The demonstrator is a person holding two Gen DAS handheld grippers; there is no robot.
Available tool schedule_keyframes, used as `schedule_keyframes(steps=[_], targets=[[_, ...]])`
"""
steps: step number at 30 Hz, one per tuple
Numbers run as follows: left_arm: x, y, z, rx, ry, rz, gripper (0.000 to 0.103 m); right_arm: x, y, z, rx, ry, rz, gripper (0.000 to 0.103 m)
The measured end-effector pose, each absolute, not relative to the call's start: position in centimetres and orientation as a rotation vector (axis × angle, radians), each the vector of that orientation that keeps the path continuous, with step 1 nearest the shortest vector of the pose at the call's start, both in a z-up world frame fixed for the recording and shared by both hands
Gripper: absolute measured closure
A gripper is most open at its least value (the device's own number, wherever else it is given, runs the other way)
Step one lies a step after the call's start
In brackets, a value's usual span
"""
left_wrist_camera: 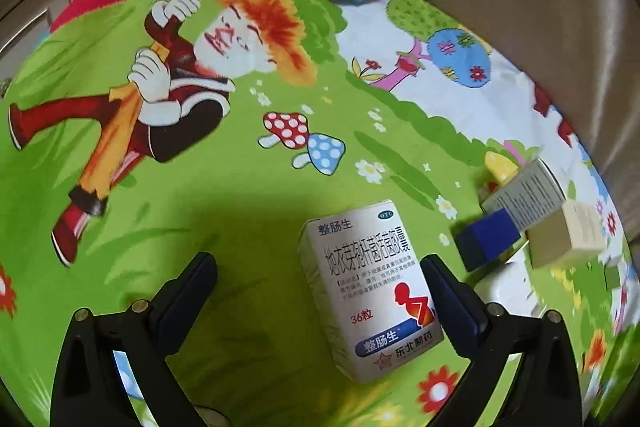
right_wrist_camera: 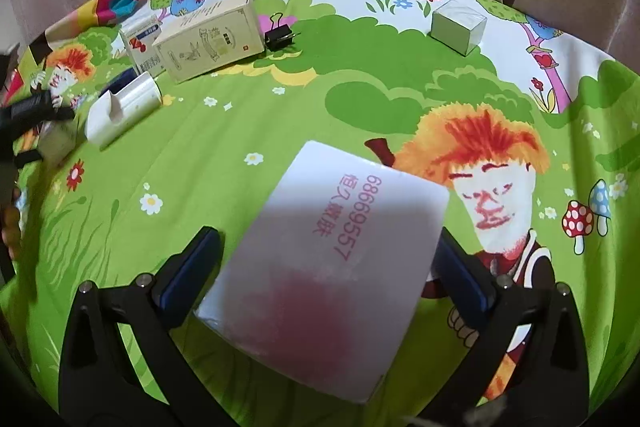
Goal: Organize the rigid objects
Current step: 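Grasp the blue-white medicine box with the left tool while the right tool grasps the pink-printed white box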
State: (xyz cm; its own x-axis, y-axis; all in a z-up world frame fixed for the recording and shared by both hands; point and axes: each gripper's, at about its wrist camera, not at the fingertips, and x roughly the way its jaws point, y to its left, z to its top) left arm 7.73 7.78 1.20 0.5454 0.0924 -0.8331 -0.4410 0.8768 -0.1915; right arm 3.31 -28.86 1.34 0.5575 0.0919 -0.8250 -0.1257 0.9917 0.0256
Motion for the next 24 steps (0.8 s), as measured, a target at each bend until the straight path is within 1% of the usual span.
schedule_keyframes(steps=[6,7,8,9,11,13,16,18,20,22,24], targets=[[8.7,6.1,0.8,-0.288,0.962,0.275,0.0,3.1,-29.7,1.5,0.019,0.955,0.103,0.0],[8.7,5.2,0.5,-0.222,0.979,0.286,0.001,3.0,-30.3,1.6,0.049,0.947,0.08,0.0],[8.7,4.3,0.3,-0.158,0.982,0.285,0.004,2.9,-30.8,1.6,0.076,0.941,0.062,0.0],[8.5,4.0,0.3,-0.143,0.951,0.259,0.011,2.8,-31.3,1.7,0.1,0.934,0.048,0.0],[7.7,3.4,0.7,-0.116,0.918,0.216,0.044,2.5,-32.2,1.8,0.156,0.917,0.024,0.0],[7.6,3.3,0.8,-0.098,0.913,0.195,0.05,2.5,-32.3,1.8,0.157,0.921,-0.008,0.0],[8.1,3.7,0.9,-0.098,0.921,0.175,0.049,3.2,-31.1,1.6,0.077,0.958,-0.046,0.0],[8.8,4.1,0.9,-0.109,0.934,0.177,0.044,3.8,-30.5,1.4,0.029,0.979,-0.069,0.0],[9.7,4.2,0.8,-0.112,0.95,0.169,0.029,4.0,-30.5,1.3,0.028,0.985,-0.085,0.0],[9.9,3.7,0.5,-0.092,0.95,0.176,0.025,4.4,-30.6,1.3,0.036,0.991,-0.104,0.0],[9.7,3.5,0.5,-0.101,0.942,0.178,0.024,4.7,-30.8,1.3,0.039,0.999,-0.122,0.0]])
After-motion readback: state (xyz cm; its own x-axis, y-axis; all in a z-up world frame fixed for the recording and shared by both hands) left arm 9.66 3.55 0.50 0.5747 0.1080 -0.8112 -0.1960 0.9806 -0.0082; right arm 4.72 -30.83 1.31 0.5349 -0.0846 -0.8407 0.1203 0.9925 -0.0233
